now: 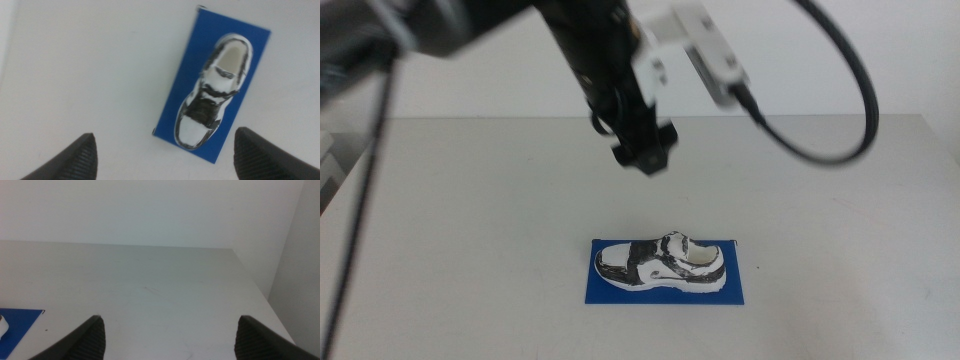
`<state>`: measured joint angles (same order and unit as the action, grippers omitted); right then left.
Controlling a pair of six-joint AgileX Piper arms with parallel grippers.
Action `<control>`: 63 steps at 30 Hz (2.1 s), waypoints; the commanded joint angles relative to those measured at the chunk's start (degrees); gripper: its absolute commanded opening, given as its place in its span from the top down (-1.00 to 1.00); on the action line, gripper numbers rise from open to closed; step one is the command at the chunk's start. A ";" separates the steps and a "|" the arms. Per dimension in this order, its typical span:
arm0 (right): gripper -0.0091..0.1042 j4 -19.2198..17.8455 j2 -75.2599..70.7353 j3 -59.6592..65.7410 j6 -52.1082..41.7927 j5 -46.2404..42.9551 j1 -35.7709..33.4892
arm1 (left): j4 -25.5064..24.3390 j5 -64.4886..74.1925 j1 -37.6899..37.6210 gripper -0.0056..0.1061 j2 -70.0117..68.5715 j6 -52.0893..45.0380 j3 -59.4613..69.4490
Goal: Use one arm to grab the shoe from the table and place it on the mat.
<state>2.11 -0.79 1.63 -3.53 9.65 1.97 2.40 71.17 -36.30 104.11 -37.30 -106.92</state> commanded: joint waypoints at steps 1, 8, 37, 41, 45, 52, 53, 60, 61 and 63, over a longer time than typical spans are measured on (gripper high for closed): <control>-0.33 -0.49 -1.16 -0.54 -0.72 -4.50 0.26 | -0.33 4.33 1.15 -0.78 -6.30 6.22 -1.53; -0.33 -0.49 -1.16 -0.54 -0.72 -4.50 0.26 | -1.29 3.55 5.85 -0.76 -13.70 9.49 -1.06; -0.33 -0.49 -1.16 -0.54 -0.72 -4.50 0.26 | -1.01 -56.47 34.10 -0.39 -82.27 16.47 78.22; -0.33 -0.49 -1.16 -0.54 -0.72 -4.50 0.26 | -1.01 -59.89 34.05 -0.39 -89.27 16.47 84.70; -0.33 -0.49 -1.16 -0.54 -0.72 -4.50 0.26 | 1.25 -61.83 34.05 -0.40 -94.08 17.59 89.93; -0.33 -0.49 -1.16 -0.54 -0.72 -4.50 0.26 | -2.40 -68.05 34.05 -0.47 -95.04 36.17 98.99; -0.33 -0.49 -1.16 -0.54 -0.72 -4.50 0.26 | -5.28 -68.54 34.05 -0.50 -95.11 39.60 100.27; -0.33 -0.49 -1.16 -0.54 -0.72 -4.50 0.26 | -14.75 -68.53 34.05 -0.66 -101.07 52.09 107.48; -0.33 -0.49 -1.16 -0.54 -0.72 -4.50 0.26 | -14.63 -68.42 34.05 -0.66 -102.13 51.58 108.32; -0.33 -0.49 -1.16 -0.54 -0.72 -4.50 0.26 | -14.04 -66.62 34.05 -0.66 -104.34 49.94 108.71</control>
<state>2.11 -0.79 1.63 -3.53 9.65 1.97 -11.63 7.82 -2.31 0.56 12.76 1.63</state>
